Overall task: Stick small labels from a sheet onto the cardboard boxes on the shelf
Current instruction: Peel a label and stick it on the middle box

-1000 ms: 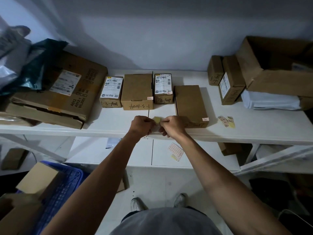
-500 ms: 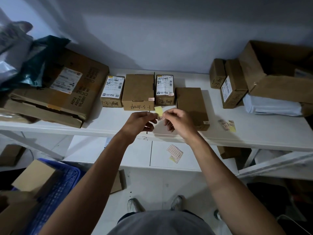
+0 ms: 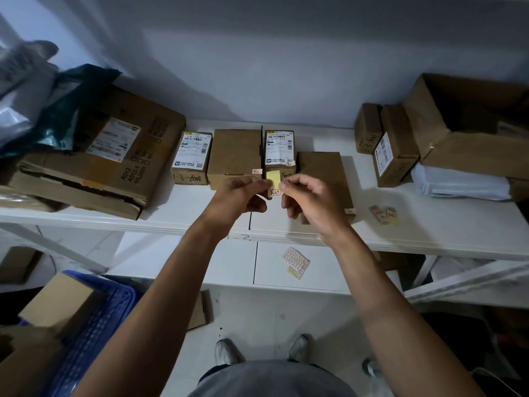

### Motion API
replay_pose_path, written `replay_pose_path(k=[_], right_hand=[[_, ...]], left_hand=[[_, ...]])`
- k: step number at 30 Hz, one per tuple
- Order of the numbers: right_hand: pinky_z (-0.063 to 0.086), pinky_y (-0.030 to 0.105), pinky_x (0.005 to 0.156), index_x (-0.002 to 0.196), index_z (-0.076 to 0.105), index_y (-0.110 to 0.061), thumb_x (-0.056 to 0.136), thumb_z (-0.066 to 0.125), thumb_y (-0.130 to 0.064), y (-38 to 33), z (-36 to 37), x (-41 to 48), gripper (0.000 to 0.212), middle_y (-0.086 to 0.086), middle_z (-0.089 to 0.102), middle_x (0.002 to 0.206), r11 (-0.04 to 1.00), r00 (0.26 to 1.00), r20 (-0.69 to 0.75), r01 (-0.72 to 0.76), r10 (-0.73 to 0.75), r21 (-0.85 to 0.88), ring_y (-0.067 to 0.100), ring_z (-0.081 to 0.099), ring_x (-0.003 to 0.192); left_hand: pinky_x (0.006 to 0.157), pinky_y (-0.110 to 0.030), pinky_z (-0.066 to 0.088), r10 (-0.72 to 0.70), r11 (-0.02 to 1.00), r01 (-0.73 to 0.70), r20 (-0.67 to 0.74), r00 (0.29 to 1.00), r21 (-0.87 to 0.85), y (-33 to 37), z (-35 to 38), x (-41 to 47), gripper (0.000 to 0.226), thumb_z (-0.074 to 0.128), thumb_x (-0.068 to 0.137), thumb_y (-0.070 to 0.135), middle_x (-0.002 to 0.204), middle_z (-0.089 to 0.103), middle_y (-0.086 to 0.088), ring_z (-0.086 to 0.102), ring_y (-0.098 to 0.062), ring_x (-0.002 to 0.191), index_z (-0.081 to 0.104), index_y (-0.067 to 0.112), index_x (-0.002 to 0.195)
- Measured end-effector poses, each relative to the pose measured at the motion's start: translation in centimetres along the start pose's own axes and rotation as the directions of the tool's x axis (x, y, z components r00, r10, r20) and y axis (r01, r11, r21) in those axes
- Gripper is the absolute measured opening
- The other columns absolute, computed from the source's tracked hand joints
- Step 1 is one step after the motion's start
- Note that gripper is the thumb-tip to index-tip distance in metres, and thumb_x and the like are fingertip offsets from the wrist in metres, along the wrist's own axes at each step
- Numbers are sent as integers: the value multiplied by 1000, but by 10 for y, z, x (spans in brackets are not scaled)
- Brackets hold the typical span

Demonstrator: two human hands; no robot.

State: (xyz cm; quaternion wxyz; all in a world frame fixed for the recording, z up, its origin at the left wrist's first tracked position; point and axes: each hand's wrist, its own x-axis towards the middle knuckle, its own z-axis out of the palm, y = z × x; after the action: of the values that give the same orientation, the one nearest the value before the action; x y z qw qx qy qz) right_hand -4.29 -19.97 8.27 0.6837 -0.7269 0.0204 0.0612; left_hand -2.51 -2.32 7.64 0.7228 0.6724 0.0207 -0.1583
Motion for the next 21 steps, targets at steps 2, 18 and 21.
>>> replay_pose_path(k=[2, 18, 21], right_hand=[[40, 20, 44, 92, 69, -7, 98, 64, -10, -6, 1, -5, 9, 5, 63, 62, 998, 1000, -2, 13, -13, 59, 15, 51, 46], [51, 28, 53, 101, 64, -13, 93, 70, -8, -24, 5, -16, 11, 5, 68, 78, 965, 966, -30, 256, -258, -65, 18, 58, 54], [52, 23, 57, 103, 71, -20, 94, 70, -9, -25, 5, -17, 14, 0, 69, 86, 927, 943, 13, 329, -333, -181, 10, 62, 63]], left_hand=[[82, -39, 52, 6, 1000, -6, 47, 999, -4, 4, -2, -2, 18, 65, 95, 20, 84, 67, -6, 59, -24, 70, 72, 4, 96], [77, -36, 48, 59, 996, -45, 178, 982, -83, 20, -7, -4, 20, 61, 97, 19, 75, 64, -8, 55, -26, 69, 68, 9, 82], [76, -36, 48, 58, 994, -40, 179, 982, -102, 20, -7, -3, 22, 59, 98, 20, 74, 64, -8, 54, -25, 67, 69, 7, 83]])
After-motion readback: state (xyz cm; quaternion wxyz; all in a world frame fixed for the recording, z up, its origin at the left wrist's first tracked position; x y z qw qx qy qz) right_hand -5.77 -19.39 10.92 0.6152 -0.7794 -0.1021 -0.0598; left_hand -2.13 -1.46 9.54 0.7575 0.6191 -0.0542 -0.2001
